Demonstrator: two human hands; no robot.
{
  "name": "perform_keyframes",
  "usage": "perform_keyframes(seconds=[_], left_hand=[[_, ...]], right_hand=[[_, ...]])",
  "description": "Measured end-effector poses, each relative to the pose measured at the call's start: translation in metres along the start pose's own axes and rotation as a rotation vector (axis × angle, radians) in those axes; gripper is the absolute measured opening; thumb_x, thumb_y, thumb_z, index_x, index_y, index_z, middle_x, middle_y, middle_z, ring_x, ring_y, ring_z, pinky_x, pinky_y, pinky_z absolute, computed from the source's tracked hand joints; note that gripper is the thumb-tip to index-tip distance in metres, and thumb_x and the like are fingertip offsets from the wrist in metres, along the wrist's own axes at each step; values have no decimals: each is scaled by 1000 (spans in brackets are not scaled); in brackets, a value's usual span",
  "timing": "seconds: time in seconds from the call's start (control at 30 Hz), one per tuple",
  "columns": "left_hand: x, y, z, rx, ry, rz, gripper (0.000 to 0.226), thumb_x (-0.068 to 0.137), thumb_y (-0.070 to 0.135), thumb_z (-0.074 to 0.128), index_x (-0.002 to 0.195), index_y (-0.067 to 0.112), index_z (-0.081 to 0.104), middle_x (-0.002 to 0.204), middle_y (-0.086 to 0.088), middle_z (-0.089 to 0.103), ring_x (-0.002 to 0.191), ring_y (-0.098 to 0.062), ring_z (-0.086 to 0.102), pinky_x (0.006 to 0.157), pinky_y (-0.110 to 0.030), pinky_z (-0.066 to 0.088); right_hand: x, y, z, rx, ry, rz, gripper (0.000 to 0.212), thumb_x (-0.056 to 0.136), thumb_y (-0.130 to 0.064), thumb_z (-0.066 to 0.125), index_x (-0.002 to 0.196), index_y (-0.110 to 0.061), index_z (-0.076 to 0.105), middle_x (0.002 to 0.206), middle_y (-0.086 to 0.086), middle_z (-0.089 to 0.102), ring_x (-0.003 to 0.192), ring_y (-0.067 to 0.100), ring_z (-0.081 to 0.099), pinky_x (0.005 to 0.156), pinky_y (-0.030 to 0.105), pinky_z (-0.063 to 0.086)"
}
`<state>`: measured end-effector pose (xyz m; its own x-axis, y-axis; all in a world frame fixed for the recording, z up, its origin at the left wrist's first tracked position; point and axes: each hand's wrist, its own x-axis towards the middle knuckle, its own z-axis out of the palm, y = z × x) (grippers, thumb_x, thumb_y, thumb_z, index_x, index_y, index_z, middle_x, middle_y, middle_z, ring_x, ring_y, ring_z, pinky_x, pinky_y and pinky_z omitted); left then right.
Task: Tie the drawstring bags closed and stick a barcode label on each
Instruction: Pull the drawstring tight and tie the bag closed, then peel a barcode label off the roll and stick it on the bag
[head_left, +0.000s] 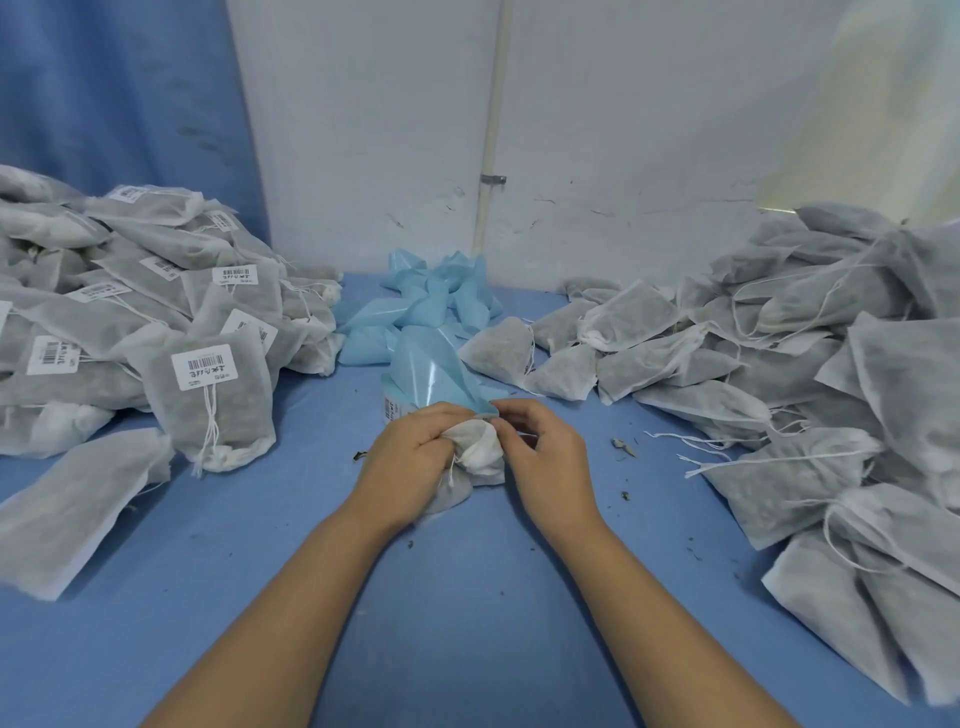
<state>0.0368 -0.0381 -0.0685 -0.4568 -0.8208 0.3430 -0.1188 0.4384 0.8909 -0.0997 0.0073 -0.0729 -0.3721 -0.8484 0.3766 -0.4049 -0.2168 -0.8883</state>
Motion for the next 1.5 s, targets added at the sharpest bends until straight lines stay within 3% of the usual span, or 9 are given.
perform_keyframes(seconds=[0.13, 0.4, 0.5, 0.6, 0.8, 1.0, 1.1, 1.3, 1.5], left_hand=[[0, -1, 0, 15, 0, 3, 38, 64, 12, 42, 81, 33, 68, 93, 13, 69, 92, -8, 61, 86, -32, 48], [-1, -1, 1, 16, 28, -3, 41, 66, 11, 40, 82, 40, 64, 94, 24, 66, 95, -2, 60, 87, -21, 45], [0, -2, 0, 6, 43, -10, 49, 75, 1, 42, 91, 43, 63, 107, 26, 64, 106, -1, 58, 93, -20, 42], [1, -2, 0, -22, 69, -48, 53, 78, -5, 44, 97, 41, 62, 109, 26, 61, 109, -1, 55, 95, -18, 40], [3, -2, -4, -133, 150, -42, 61, 84, -11, 47, 136, 22, 50, 135, 15, 51, 125, 3, 45, 103, -12, 34], [4, 7, 4, -419, 365, -61, 39, 85, -8, 57, 102, 27, 63, 86, 17, 71, 79, 7, 65, 65, -7, 47], [6, 10, 8, -447, 424, -79, 34, 86, -3, 60, 100, 28, 62, 94, 8, 69, 80, 2, 65, 65, -9, 48], [9, 15, 11, -533, 542, -156, 23, 85, 5, 66, 95, 26, 64, 89, 5, 70, 76, -4, 67, 62, -13, 50], [11, 17, 11, -585, 617, -137, 20, 84, 3, 66, 93, 21, 64, 85, 4, 69, 71, -3, 65, 62, -14, 50]], right_hand=[[0, -1, 0, 37, -7, 3, 15, 92, -10, 60, 94, -22, 67, 89, -14, 71, 88, 2, 66, 81, 17, 51], [3, -1, -5, 170, 90, 92, 24, 93, -12, 59, 83, -32, 68, 77, -20, 70, 74, -7, 63, 70, 9, 47], [5, 3, -9, 157, 286, 128, 18, 92, -19, 62, 85, -35, 68, 88, -11, 70, 81, -1, 62, 74, 12, 46], [7, 3, -14, 316, 431, 218, 13, 93, -15, 61, 93, -22, 71, 83, -2, 69, 79, 9, 63, 76, 19, 49], [4, -3, -12, 378, 332, 226, 19, 89, -9, 64, 94, -26, 72, 94, -9, 73, 84, -6, 64, 72, 7, 47], [2, -10, -9, 558, 351, 335, 19, 87, -3, 65, 98, -18, 68, 74, -3, 72, 74, 7, 66, 76, 16, 53], [3, -13, -10, 628, 314, 435, 22, 88, -3, 65, 105, -16, 67, 76, -5, 73, 73, 6, 66, 73, 15, 54], [2, -29, -9, 730, 259, 604, 8, 87, -5, 66, 88, -13, 69, 75, -1, 74, 66, 5, 67, 57, 12, 52], [-5, -43, 3, 765, 95, 658, 7, 85, -12, 70, 89, -14, 65, 70, -4, 73, 63, 5, 69, 57, 13, 53]])
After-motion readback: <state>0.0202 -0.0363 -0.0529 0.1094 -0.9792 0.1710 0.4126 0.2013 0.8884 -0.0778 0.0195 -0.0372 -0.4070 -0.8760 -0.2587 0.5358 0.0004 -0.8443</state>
